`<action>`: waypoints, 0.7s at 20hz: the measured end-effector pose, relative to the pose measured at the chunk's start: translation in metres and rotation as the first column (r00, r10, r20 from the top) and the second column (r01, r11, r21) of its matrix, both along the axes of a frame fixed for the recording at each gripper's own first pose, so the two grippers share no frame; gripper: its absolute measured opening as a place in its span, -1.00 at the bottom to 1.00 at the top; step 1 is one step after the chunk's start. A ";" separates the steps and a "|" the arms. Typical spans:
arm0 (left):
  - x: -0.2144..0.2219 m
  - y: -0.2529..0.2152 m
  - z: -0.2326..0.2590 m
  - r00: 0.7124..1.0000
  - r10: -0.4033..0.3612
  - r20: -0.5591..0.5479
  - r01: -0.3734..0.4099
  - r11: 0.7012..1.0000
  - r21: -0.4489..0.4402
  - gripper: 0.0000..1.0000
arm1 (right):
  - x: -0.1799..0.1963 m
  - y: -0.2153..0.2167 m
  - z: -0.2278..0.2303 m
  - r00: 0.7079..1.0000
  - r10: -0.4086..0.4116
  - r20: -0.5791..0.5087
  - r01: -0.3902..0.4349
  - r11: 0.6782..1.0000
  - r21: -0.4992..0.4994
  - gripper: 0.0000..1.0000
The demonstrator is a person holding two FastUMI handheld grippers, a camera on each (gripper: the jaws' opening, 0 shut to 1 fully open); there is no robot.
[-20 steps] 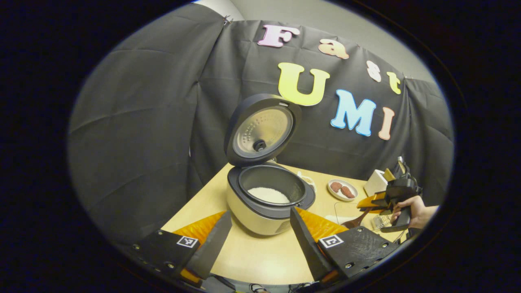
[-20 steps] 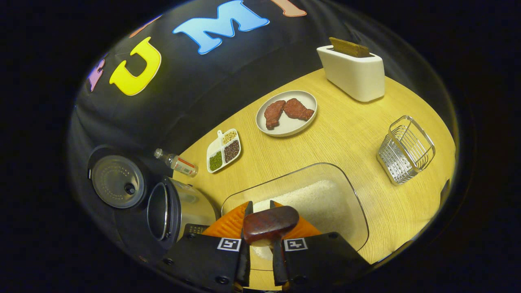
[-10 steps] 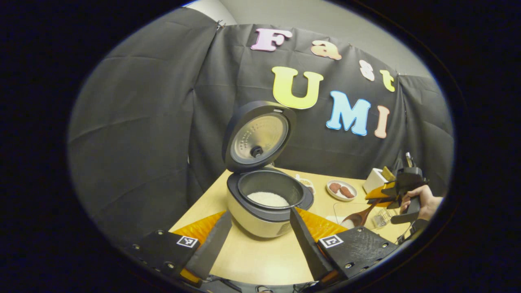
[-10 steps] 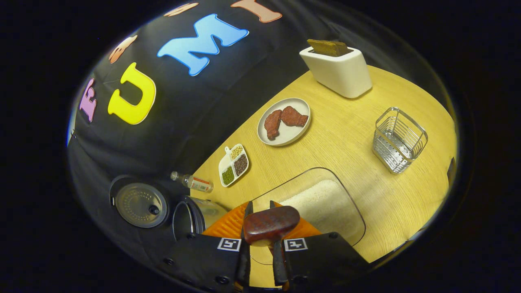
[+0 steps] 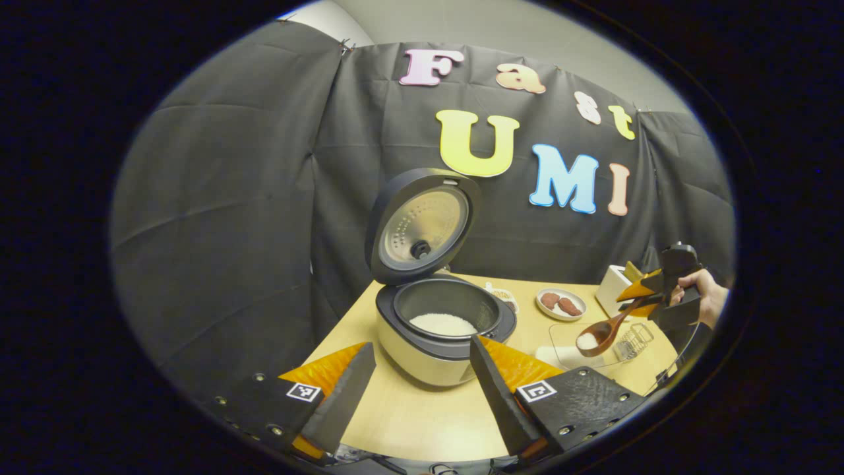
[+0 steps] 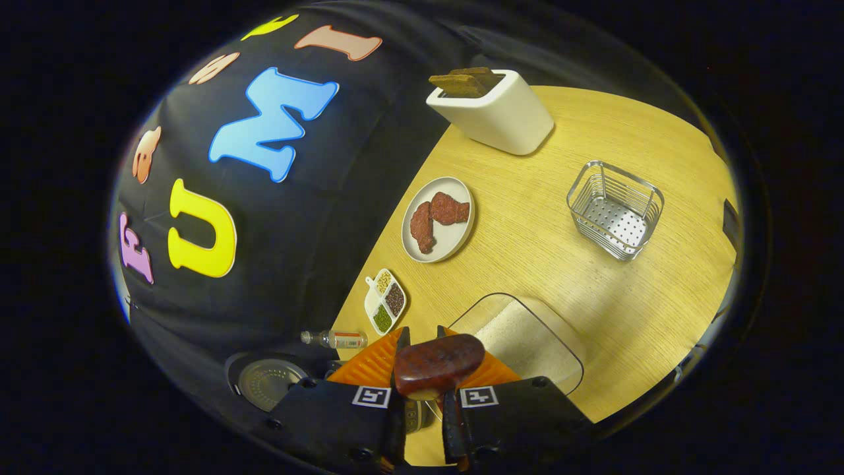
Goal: Close the left gripper, press the button to open the rice cooker; take a wooden spoon from the chopstick holder with the right hand, scoop a spoonful of rice and pour it into the rice cooker, then put the wooden spoon back into the chopstick holder.
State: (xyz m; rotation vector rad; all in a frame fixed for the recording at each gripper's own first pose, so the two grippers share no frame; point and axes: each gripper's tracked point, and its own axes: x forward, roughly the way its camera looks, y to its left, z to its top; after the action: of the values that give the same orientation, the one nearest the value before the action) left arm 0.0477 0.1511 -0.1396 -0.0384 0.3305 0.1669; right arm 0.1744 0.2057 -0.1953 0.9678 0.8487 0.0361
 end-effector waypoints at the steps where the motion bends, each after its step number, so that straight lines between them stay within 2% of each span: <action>1: 0.001 0.001 -0.001 1.000 0.006 -0.002 -0.006 1.000 -0.010 0.84 | 0.004 0.001 0.006 1.000 -0.007 0.003 0.007 1.000 0.018 -0.53; 3: 0.004 0.003 -0.003 1.000 0.012 -0.005 -0.012 1.000 -0.024 0.79 | 0.013 0.002 0.017 1.000 -0.022 0.007 0.022 0.999 0.048 -0.51; 5: 0.005 0.004 -0.004 1.000 0.022 -0.003 -0.022 1.000 -0.018 0.79 | 0.022 0.009 0.029 1.000 -0.024 0.019 0.022 0.997 0.077 -0.60; 6: 0.006 0.006 -0.002 1.000 0.027 -0.001 -0.027 1.000 -0.013 0.84 | 0.026 0.014 0.036 0.999 -0.019 0.025 0.017 0.996 0.092 -0.52; 7: 0.006 0.008 0.000 1.000 0.031 0.002 -0.031 0.999 -0.009 0.79 | 0.031 0.021 0.041 0.999 -0.012 0.030 0.009 0.994 0.106 -0.53; 9: 0.003 0.012 0.002 0.999 0.044 0.004 -0.044 0.999 -0.007 0.84 | 0.038 0.034 0.054 0.999 -0.002 0.032 -0.003 0.990 0.138 -0.52; 12: -0.001 0.017 0.003 0.998 0.064 0.014 -0.063 0.998 -0.013 0.79 | 0.048 0.065 0.076 0.998 0.038 0.052 -0.047 0.982 0.185 -0.52; 13: -0.003 0.020 0.002 0.997 0.072 0.016 -0.072 0.997 -0.016 0.79 | 0.051 0.076 0.080 0.997 0.055 0.060 -0.066 0.979 0.195 -0.58; 14: -0.005 0.023 0.001 0.996 0.084 0.015 -0.084 0.996 -0.018 0.79 | 0.053 0.087 0.087 0.995 0.076 0.068 -0.088 0.976 0.198 -0.53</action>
State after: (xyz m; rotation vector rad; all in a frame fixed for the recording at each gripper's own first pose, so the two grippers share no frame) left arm 0.0426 0.1740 -0.1384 -0.0707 0.3145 0.2469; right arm 0.2275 0.2926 -0.1086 1.1152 0.8399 0.2245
